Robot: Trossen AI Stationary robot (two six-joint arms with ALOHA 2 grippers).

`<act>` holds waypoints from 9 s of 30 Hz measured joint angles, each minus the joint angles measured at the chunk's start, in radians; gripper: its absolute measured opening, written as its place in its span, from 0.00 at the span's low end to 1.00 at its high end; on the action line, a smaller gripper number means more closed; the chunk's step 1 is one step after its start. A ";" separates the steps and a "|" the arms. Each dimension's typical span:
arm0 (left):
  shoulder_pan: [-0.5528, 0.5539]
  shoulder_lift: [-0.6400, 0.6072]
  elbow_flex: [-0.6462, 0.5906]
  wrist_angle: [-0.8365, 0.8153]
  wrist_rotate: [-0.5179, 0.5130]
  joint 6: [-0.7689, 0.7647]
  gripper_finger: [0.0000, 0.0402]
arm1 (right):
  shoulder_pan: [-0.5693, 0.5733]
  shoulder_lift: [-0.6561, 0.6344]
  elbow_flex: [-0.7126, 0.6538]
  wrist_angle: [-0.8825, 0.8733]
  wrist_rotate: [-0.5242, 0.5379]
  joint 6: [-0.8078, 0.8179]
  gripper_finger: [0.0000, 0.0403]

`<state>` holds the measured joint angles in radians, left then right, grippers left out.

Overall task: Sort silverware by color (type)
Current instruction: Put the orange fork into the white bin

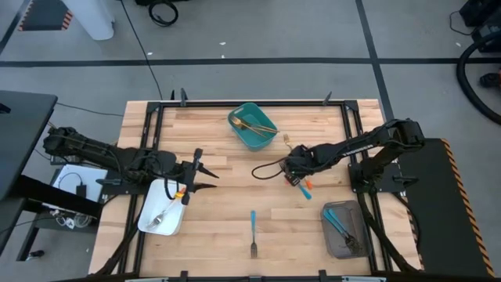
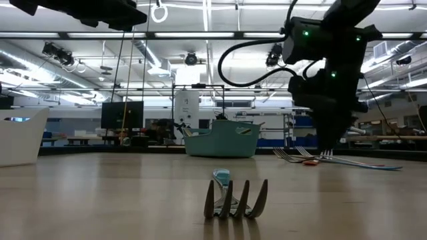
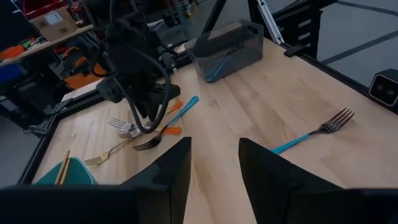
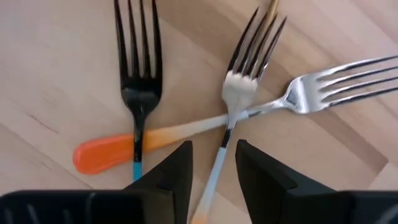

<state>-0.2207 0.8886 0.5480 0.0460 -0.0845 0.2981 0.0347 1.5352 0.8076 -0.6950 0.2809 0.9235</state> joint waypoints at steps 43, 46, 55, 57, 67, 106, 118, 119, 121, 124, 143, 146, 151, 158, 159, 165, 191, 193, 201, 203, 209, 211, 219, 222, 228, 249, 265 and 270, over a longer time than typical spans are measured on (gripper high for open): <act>-0.001 0.011 0.000 -0.030 -0.002 -0.112 0.35 | 0.001 -0.003 -0.059 0.024 -0.044 -0.066 0.01; -0.002 0.038 0.002 -0.015 -0.014 -0.130 0.35 | 0.002 -0.006 -0.027 0.006 -0.047 -0.093 0.01; -0.002 0.188 0.002 -0.011 -0.250 -0.031 0.35 | 0.012 -0.008 0.044 -0.013 -0.022 -0.142 0.01; -0.003 0.202 0.002 -0.009 -0.253 -0.037 0.35 | 0.015 -0.007 0.042 -0.014 -0.039 -0.135 0.03; -0.008 0.204 0.002 0.008 -0.252 -0.051 0.35 | 0.036 -0.002 -0.030 0.055 -0.039 -0.115 0.21; -0.034 0.212 0.003 0.023 -0.231 -0.090 0.38 | 0.118 -0.010 0.027 0.108 0.028 -0.210 0.02; -0.043 0.370 0.003 0.188 -0.333 0.202 0.58 | 0.133 -0.010 0.076 0.349 -0.046 -0.326 0.03; -0.047 0.387 0.003 0.204 -0.352 0.248 0.58 | 0.132 -0.010 0.076 0.366 -0.052 -0.331 0.03; -0.058 0.417 0.003 0.239 -0.384 0.343 0.57 | 0.128 -0.010 0.077 0.397 -0.074 -0.339 0.03; -0.066 0.459 0.003 0.314 -0.400 0.464 0.55 | 0.114 -0.010 0.077 0.436 -0.123 -0.343 0.03; -0.057 0.740 0.266 0.270 -0.591 0.589 0.48 | 0.057 -0.010 0.077 0.556 -0.199 -0.271 0.03; -0.058 0.782 0.295 0.277 -0.647 0.614 0.48 | 0.056 -0.010 0.077 0.572 -0.188 -0.264 0.03; -0.057 0.851 0.343 0.283 -0.741 0.684 0.48 | 0.056 -0.010 0.077 0.580 -0.171 -0.253 0.03; -0.050 0.917 0.396 0.281 -0.827 0.761 0.48 | 0.048 -0.010 0.077 0.611 -0.168 -0.241 0.03; -0.048 0.925 0.405 0.296 -0.830 0.763 0.48 | 0.046 -0.010 0.077 0.616 -0.168 -0.238 0.03; -0.033 0.933 0.417 0.307 -0.839 0.776 0.45 | 0.032 -0.010 0.077 0.644 -0.166 -0.236 0.03; -0.024 0.933 0.415 0.337 -0.796 0.902 0.03 | 0.008 -0.010 0.076 0.694 -0.174 -0.254 0.08; -0.024 0.933 0.415 0.348 -0.790 0.894 0.03 | 0.008 -0.010 0.076 0.705 -0.173 -0.262 0.13; -0.026 0.932 0.415 0.346 -0.783 0.851 0.03 | 0.008 -0.027 0.076 0.700 -0.230 -0.293 0.31; -0.026 0.932 0.415 0.339 -0.781 0.840 0.03 | 0.007 -0.041 0.077 0.687 -0.230 -0.301 0.33; -0.025 0.932 0.415 0.315 -0.782 0.838 0.03 | 0.006 -0.112 0.077 0.588 -0.230 -0.349 0.33; -0.025 0.932 0.415 0.314 -0.783 0.838 0.03 | 0.004 -0.148 0.077 0.526 -0.219 -0.372 0.33; -0.023 0.887 0.415 0.216 -0.779 0.646 0.03 | 0.003 -0.318 0.077 0.303 -0.050 -0.444 0.33; -0.026 0.848 0.416 0.138 -0.768 0.531 0.03 | 0.003 -0.372 0.077 0.266 0.005 -0.467 0.33; -0.069 0.810 0.416 0.048 -0.828 0.377 0.03 | 0.003 -0.443 0.077 0.243 0.083 -0.567 0.33; -0.277 0.706 0.415 -0.455 -1.022 -0.207 0.03 | -0.051 -0.410 0.076 0.251 0.301 -0.691 0.33; -0.407 0.588 0.416 -0.941 -0.973 -0.880 0.03 | -0.107 -0.410 0.076 0.384 0.294 -0.781 0.33; -0.436 0.588 0.416 -1.031 -0.922 -1.040 0.03 | -0.122 -0.410 0.076 0.472 0.294 -0.841 0.33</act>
<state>-0.6562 1.4765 0.9638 -0.9848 -1.0064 -0.7415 -0.0869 1.1255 0.8833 -0.2233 0.5747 0.0826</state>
